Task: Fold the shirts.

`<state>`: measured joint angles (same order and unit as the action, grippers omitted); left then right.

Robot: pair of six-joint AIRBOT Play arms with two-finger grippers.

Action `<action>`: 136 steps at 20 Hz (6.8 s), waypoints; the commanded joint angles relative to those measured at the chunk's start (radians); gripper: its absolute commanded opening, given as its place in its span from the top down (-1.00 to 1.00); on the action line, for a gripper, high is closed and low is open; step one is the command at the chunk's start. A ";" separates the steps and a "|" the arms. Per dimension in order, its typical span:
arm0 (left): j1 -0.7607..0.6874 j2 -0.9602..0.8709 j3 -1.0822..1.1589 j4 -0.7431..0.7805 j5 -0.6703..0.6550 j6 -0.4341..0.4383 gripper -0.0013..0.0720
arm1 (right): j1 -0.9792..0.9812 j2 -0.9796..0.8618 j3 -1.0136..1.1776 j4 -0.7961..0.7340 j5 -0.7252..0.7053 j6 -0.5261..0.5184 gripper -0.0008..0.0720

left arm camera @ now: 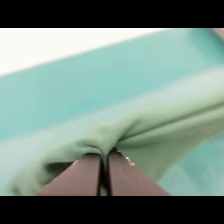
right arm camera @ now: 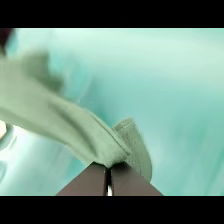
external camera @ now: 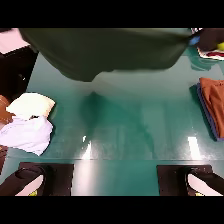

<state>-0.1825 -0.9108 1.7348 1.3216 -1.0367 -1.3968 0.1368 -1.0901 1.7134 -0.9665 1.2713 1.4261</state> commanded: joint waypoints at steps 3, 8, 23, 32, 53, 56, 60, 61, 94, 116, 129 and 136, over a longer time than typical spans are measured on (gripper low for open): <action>0.002 0.084 0.035 0.003 -0.067 -0.020 0.89 | -0.065 0.050 0.211 -0.059 0.087 0.034 0.95; -0.021 0.032 -0.192 0.007 -0.209 -0.066 0.89 | 0.046 -0.085 0.102 -0.115 0.180 0.037 0.95; -0.359 0.032 -0.900 -0.097 -0.064 -0.122 -0.52 | 0.042 0.020 -0.482 -0.203 0.093 0.051 0.95; 0.095 -0.300 -0.679 -0.084 0.062 0.041 -0.51 | 0.040 0.019 -0.482 -0.203 0.066 0.051 0.94; 0.160 -0.398 -0.394 -0.246 0.006 0.114 0.89 | -0.035 0.020 -0.253 -0.212 0.069 0.064 0.94; 0.217 -0.195 -0.213 -0.245 -0.003 0.114 0.89 | -0.090 0.020 -0.016 -0.212 0.132 0.053 0.94; 0.233 0.022 -0.002 -0.241 -0.001 0.114 0.89 | -0.132 0.020 0.275 -0.212 0.229 0.047 0.94; 0.233 0.064 0.039 -0.241 -0.001 0.114 0.89 | -0.139 0.021 0.335 -0.212 0.251 0.047 0.94; 0.303 -0.527 -0.393 -0.229 -0.131 0.035 -0.62 | -0.138 -0.557 0.093 -0.096 0.201 -0.031 -0.20; 0.296 -0.043 -1.323 -0.420 0.032 0.002 -0.49 | -0.242 -0.031 -0.636 0.060 0.092 -0.119 -0.20; 0.296 0.014 -1.162 -0.386 -0.019 0.029 0.89 | -0.632 0.046 -1.052 -0.177 0.144 -0.046 -0.29; 0.296 0.014 -1.162 -0.387 -0.019 0.028 0.89 | -0.636 -0.094 -1.172 -0.037 0.024 -0.067 -0.25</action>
<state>0.1135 -0.8974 0.5694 0.9348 -1.0569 -1.3685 -0.5060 -1.1381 0.5808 -1.0641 1.3594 1.3727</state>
